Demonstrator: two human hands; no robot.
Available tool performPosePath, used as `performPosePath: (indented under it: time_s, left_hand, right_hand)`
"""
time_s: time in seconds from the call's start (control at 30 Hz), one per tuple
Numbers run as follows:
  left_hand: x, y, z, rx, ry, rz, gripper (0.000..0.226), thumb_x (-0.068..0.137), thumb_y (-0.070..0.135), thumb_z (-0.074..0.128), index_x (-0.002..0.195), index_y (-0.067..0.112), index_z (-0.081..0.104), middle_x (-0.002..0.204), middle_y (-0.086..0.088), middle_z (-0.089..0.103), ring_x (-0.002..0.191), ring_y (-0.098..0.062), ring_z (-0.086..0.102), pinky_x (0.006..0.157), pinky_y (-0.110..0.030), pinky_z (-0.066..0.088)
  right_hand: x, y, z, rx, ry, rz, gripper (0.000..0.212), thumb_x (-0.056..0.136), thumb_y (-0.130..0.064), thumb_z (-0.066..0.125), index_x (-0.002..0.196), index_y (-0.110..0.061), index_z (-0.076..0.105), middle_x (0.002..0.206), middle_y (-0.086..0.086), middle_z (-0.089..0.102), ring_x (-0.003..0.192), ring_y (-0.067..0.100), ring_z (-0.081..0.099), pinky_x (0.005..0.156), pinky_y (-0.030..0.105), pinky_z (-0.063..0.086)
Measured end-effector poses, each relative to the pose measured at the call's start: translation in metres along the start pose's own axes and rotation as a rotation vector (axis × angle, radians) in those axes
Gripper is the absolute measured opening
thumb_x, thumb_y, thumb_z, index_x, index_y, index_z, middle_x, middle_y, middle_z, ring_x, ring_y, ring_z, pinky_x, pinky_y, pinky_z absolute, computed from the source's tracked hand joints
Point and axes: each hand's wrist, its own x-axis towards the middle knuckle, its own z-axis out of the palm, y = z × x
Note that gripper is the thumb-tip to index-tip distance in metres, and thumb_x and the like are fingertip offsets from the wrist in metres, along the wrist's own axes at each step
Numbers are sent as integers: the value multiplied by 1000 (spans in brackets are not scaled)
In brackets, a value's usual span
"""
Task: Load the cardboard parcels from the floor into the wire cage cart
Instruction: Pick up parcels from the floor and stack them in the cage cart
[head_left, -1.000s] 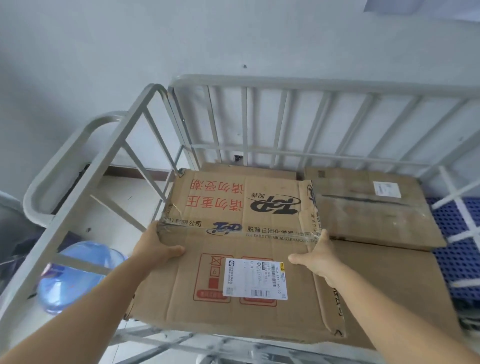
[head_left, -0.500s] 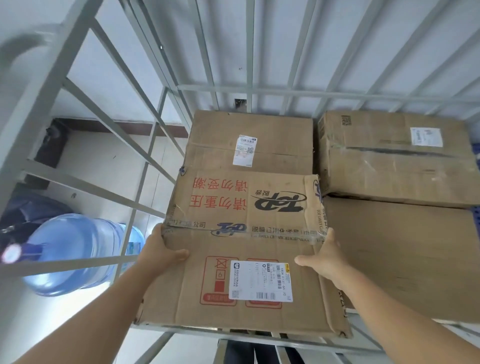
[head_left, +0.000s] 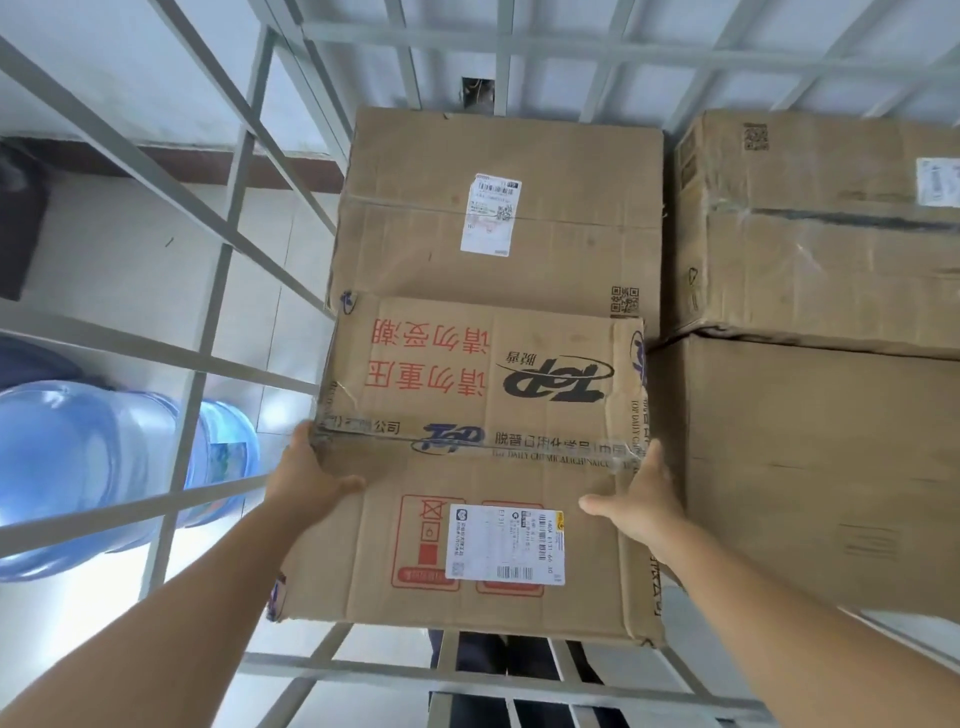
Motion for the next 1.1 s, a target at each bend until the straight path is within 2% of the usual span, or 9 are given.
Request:
performPosePath:
  time_s: [0.17, 0.4, 0.57, 0.8, 0.93, 1.0, 1.1]
  left_hand:
    - [20, -16, 33, -8, -6, -20, 76, 72, 4, 80, 132, 14, 36, 119, -6, 55, 108, -26, 55, 88, -41, 48]
    - [49, -26, 53, 38, -42, -18, 80, 72, 11, 81, 135, 22, 32, 121, -8, 55, 110, -31, 57, 93, -51, 51]
    - [54, -27, 67, 109, 27, -18, 89, 75, 14, 79, 143, 22, 23, 129, -12, 43, 113, -33, 52, 90, -45, 49]
    - [44, -16, 70, 219, 70, -65, 97, 81, 17, 75, 152, 21, 9, 136, -15, 41, 118, -36, 53, 87, -44, 51]
    - [21, -1, 56, 345, 44, 0, 102, 78, 28, 78, 152, 23, 7, 141, -12, 39, 123, -34, 50, 94, -48, 51]
    - [7, 13, 43, 440, 45, 49, 104, 78, 34, 78, 153, 21, 6, 144, -10, 37, 127, -33, 47, 99, -48, 47]
    - [-22, 40, 20, 502, 98, 138, 90, 81, 36, 74, 149, 18, 17, 139, -7, 41, 126, -30, 47, 101, -45, 44]
  right_hand:
    - [28, 9, 18, 72, -43, 8, 132, 71, -23, 86, 154, -19, -16, 164, 6, 2, 148, 29, 18, 117, 45, 23]
    - [55, 16, 33, 86, -34, 7, 128, 74, -24, 84, 154, -21, -16, 162, 7, 9, 146, 30, 25, 114, 46, 28]
    - [62, 15, 39, 93, 2, -8, 128, 74, -20, 84, 154, -19, -17, 161, 7, 7, 144, 29, 26, 114, 42, 29]
    - [56, 14, 34, 22, 5, -24, 126, 75, -17, 83, 154, -19, -15, 161, 9, 11, 142, 31, 30, 111, 45, 33]
    - [37, 5, 25, -167, 85, -164, 121, 76, -24, 82, 155, -18, -10, 160, 6, 9, 142, 29, 31, 112, 43, 35]
    - [20, -4, 14, -339, 137, -305, 115, 79, -30, 78, 155, -14, -6, 161, 6, 7, 146, 27, 23, 115, 42, 31]
    - [-10, -20, -6, -546, 172, -474, 110, 84, -39, 72, 155, -12, -7, 163, 6, 2, 150, 23, 8, 118, 38, 21]
